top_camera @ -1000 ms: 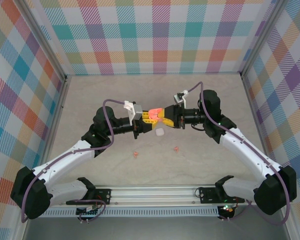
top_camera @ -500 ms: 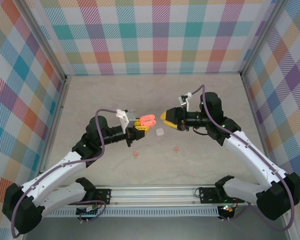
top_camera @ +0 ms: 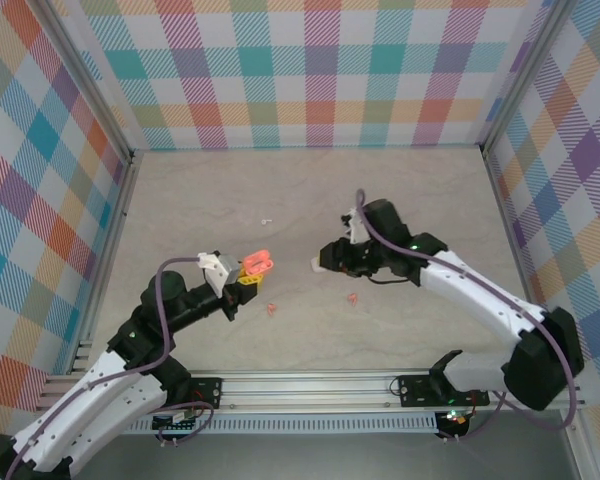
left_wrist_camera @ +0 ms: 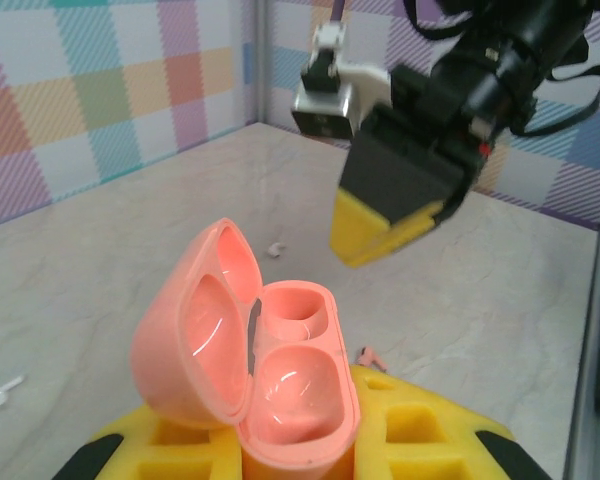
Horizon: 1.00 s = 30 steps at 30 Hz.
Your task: Insert wireless bluetooth earbuds into charging case
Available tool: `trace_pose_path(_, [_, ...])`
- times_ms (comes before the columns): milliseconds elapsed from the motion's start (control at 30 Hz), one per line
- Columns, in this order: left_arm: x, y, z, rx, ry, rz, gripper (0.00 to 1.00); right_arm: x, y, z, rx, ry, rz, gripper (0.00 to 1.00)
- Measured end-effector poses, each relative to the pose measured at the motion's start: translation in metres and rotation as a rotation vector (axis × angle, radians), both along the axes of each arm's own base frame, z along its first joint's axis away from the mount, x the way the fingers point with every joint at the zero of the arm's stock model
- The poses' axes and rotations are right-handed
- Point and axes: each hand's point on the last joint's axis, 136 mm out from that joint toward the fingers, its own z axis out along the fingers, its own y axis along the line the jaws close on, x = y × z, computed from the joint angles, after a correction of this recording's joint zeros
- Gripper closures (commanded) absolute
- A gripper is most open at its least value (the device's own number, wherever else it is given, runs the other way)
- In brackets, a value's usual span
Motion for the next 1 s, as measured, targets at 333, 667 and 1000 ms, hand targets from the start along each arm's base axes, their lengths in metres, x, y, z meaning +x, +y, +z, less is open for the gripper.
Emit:
trace_pose_path(333, [0.002,0.028,-0.014,0.060,0.025,0.134,0.90,-0.030,0.057,-0.088,-0.223,0.117,0.166,0.73])
trace_pose_path(667, [-0.014,0.060,0.004,0.033,-0.002,0.232,0.90,-0.042,0.119,-0.114,-0.353,0.080,0.256,0.74])
trace_pose_path(1000, [-0.014,0.064,-0.005,0.056,0.023,0.246,0.90,-0.028,0.123,-0.131,-0.486,0.070,0.269,0.66])
